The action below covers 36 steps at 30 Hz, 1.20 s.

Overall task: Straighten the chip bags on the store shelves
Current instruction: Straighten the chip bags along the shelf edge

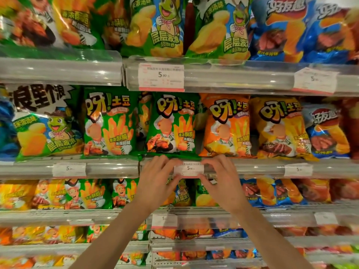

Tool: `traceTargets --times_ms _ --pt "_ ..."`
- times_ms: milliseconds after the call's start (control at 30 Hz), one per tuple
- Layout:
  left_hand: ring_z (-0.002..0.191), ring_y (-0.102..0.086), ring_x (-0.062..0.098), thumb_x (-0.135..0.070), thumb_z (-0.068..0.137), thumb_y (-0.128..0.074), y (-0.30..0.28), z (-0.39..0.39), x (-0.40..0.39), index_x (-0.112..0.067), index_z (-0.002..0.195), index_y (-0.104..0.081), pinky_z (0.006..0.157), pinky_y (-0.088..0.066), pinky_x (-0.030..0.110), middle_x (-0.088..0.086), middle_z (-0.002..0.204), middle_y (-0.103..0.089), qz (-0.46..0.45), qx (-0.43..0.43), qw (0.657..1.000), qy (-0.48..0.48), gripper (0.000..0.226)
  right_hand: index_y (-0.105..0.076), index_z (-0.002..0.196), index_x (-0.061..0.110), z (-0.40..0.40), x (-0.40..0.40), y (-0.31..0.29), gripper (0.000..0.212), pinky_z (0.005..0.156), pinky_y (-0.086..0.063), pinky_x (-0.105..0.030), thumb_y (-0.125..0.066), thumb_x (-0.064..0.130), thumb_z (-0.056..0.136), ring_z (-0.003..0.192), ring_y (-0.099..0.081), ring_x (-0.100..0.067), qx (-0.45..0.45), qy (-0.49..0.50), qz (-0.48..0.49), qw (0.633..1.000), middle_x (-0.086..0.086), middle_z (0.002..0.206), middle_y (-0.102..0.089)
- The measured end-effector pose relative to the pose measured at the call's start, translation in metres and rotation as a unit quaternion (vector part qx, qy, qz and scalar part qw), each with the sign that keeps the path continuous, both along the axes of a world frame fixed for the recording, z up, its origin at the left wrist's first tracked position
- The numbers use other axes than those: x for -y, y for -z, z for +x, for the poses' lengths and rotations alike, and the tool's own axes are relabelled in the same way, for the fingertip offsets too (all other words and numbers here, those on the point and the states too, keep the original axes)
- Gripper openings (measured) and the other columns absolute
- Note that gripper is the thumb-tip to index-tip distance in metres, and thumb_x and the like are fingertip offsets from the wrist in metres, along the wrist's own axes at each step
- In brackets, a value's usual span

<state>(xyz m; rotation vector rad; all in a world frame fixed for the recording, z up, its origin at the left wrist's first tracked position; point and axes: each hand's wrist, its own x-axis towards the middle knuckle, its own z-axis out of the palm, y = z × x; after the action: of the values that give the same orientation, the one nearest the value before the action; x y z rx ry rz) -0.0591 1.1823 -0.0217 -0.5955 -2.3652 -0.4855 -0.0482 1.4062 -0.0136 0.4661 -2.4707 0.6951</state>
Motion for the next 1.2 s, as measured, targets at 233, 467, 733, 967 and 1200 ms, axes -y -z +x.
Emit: traceTargets --times_ms 233,467,733,967,1200 --pt "0.087 -0.047 0.015 -0.034 0.087 -0.072 0.001 0.002 -0.002 -0.025 0.118 -0.062 0.071 -0.042 0.033 -0.007 0.094 -0.052 0.012 -0.002 1.0 -0.006 0.034 -0.061 0.121 0.025 0.001 0.008 -0.056 0.028 0.076 -0.056 -0.026 -0.066 0.034 0.094 0.087 -0.061 -0.003 0.018 -0.014 -0.147 0.989 0.012 0.099 -0.06" --pt "0.086 -0.048 0.013 -0.038 0.088 -0.071 -0.003 0.004 -0.002 -0.029 0.119 -0.06 0.071 -0.044 0.032 -0.01 0.092 -0.051 0.014 0.023 1.0 -0.005 0.034 -0.026 0.152 0.03 -0.051 0.046 -0.11 0.074 0.102 -0.05 -0.033 -0.069 0.04 0.092 0.119 -0.055 -0.013 0.151 -0.064 -0.161 0.973 0.002 0.137 -0.052" --pt "0.086 -0.048 0.012 -0.04 0.087 -0.069 -0.007 0.004 -0.001 -0.032 0.119 -0.057 0.072 -0.043 0.031 -0.011 0.092 -0.05 0.016 0.048 0.999 -0.005 0.035 -0.018 0.158 0.025 -0.083 0.061 -0.11 0.1 0.099 -0.043 -0.023 -0.082 0.015 0.083 0.125 -0.05 -0.009 0.206 -0.1 -0.278 0.933 -0.001 0.147 -0.047" --pt "0.086 -0.051 0.014 -0.037 0.085 -0.072 -0.005 0.003 -0.003 -0.032 0.119 -0.054 0.071 -0.042 0.031 -0.009 0.093 -0.051 0.017 0.044 0.999 -0.011 0.038 -0.016 0.157 0.028 -0.089 0.06 -0.101 0.109 0.11 -0.045 -0.036 -0.087 0.019 0.075 0.132 -0.049 -0.017 0.135 -0.106 -0.241 0.955 -0.002 0.146 -0.046" --pt "0.086 -0.05 0.014 -0.036 0.085 -0.072 -0.005 0.003 -0.003 -0.032 0.119 -0.054 0.071 -0.039 0.029 -0.01 0.092 -0.05 0.023 0.039 0.999 -0.007 0.039 -0.031 0.151 0.026 -0.096 0.055 -0.11 0.078 0.069 -0.041 0.004 -0.075 0.014 0.089 0.092 -0.055 0.017 0.157 -0.104 -0.23 0.955 0.019 0.114 -0.054"
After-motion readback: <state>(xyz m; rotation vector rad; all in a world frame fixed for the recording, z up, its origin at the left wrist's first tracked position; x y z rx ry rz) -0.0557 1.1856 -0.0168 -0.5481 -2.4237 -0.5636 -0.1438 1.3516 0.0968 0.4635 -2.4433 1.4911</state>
